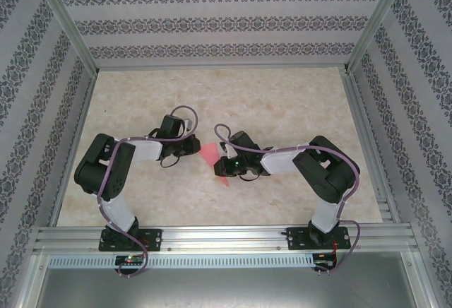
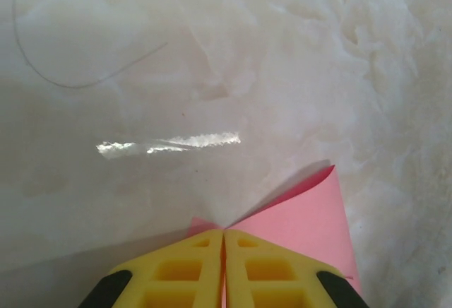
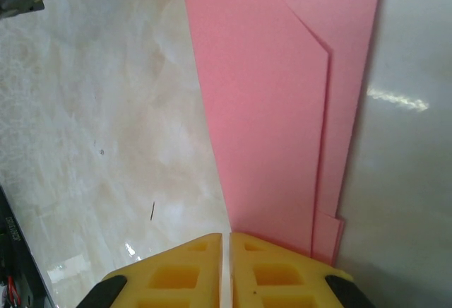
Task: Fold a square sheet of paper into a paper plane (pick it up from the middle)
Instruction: Fold the wing for the fifth time at the center of the table.
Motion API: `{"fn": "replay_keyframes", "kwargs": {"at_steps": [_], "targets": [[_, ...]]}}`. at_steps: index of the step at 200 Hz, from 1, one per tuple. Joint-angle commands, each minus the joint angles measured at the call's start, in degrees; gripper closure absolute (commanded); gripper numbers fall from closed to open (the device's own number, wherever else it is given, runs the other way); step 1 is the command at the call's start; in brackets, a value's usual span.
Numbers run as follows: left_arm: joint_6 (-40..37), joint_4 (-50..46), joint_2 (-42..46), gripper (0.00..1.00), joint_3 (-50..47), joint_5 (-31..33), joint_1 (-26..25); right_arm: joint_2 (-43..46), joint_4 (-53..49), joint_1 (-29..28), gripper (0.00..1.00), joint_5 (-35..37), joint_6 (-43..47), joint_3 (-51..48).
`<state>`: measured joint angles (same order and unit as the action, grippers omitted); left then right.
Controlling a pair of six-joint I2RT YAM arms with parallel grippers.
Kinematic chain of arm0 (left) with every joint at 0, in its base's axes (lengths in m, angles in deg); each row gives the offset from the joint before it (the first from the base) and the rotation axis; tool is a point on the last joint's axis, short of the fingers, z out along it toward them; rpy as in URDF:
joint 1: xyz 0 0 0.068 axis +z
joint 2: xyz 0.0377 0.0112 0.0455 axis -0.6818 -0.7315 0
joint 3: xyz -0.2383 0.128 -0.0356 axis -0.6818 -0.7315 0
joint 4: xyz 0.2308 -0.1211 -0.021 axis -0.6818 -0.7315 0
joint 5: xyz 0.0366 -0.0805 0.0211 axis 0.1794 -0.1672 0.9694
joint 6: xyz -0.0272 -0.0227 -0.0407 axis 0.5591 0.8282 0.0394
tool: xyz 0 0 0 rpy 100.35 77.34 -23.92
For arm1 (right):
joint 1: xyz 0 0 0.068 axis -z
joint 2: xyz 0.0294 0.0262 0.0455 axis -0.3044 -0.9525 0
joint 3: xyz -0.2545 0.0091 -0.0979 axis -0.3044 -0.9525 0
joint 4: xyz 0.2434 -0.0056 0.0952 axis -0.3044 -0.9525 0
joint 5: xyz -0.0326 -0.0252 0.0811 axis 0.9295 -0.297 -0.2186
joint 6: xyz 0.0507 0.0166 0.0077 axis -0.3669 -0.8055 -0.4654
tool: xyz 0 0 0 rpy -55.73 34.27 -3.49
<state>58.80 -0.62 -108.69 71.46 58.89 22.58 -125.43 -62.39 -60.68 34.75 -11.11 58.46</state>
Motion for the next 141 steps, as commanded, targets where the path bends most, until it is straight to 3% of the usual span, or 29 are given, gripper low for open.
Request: {"fn": "replay_keyframes", "kwargs": {"at_steps": [1, 47, 77, 141], "targets": [[-1.55, -3.06, -0.15, 0.9, 1.81, 3.99, 2.51, -2.88, -10.15, 1.21, 0.88, 5.6, 1.29, -3.05], [2.41, -1.4, 9.18, 0.9, -0.23, -1.63, 2.13, -2.04, -10.15, 1.17, 0.88, 4.87, 0.39, -1.0], [6.05, 2.72, 12.62, 0.9, -4.22, -5.2, -0.88, -1.72, -9.73, 1.21, 0.88, 4.51, 0.04, 0.17], [8.89, 4.73, 7.07, 0.93, -4.85, -5.56, -8.08, -2.69, -8.96, 1.38, 0.9, 4.0, -0.25, 3.72]]}}
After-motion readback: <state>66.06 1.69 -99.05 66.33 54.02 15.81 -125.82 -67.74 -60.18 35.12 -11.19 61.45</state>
